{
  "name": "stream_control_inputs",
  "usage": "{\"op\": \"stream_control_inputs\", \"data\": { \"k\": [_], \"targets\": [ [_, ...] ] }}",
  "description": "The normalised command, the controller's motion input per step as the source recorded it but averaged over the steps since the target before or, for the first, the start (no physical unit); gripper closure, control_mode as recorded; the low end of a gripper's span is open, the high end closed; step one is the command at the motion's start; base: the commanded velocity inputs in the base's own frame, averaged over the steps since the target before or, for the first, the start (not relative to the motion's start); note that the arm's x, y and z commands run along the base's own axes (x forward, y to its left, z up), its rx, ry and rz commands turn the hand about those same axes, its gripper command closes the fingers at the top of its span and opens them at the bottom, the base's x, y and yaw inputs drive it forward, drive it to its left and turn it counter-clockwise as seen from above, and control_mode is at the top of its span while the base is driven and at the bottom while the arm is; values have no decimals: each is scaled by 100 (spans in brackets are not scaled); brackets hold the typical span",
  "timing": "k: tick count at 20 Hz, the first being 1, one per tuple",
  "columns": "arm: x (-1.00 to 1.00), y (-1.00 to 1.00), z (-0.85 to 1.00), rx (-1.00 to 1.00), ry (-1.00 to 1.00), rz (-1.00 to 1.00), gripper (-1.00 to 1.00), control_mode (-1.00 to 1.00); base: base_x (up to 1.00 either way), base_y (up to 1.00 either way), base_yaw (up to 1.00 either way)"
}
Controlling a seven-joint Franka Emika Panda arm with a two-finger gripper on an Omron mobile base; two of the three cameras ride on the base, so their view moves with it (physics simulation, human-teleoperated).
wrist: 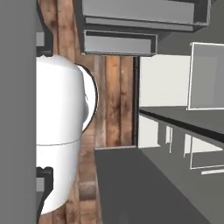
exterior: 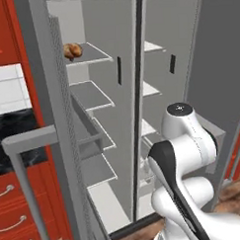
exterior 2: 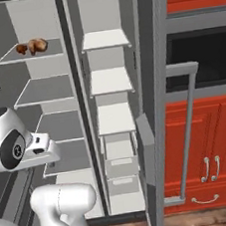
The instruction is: Gather the bell pepper and tomato from the fridge and place them on a tray on the dining counter. Then gather the chicken drumsticks from the fridge and place them on the other tray.
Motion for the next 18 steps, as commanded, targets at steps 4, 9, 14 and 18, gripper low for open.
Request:
{"op": "stream_control_inputs", "data": {
  "k": [4, 9, 14, 18],
  "targets": [
    [0, 0, 0, 0, 0, 0, -100, 100, 63, -8, 21],
    [0, 0, 0, 0, 0, 0, -100, 100, 44, -22, 14],
    [0, 0, 0, 0, 0, 0, -100, 100, 45, -26, 10],
    [0, 0, 0, 0, 0, 0, -100, 100, 67, -2, 7]
  ]
}}
